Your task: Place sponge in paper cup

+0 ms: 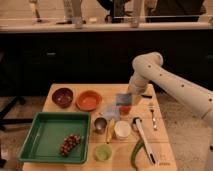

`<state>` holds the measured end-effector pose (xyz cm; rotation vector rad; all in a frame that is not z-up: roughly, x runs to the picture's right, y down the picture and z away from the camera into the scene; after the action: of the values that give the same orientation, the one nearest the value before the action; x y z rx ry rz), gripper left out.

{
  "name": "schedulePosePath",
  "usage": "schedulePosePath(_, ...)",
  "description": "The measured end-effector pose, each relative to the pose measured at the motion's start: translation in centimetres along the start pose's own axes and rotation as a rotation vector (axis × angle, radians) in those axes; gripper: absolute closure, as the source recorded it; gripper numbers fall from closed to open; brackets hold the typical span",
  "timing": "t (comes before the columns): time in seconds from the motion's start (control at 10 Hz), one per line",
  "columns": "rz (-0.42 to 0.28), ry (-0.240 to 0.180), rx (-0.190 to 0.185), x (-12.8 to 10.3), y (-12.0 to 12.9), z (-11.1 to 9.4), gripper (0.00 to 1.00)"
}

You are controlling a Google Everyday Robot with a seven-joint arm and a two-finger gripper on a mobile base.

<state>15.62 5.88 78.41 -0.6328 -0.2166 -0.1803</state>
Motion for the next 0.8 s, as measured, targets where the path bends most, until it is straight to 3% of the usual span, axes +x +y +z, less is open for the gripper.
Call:
schedulePosePath(0.2, -0.001, -0.008, -0.01, -0.4, 1.54, -0.04, 1.0)
schedulePosePath(0.8, -0.004, -0.009, -0.01, -0.6, 1.47, -0.01, 1.0)
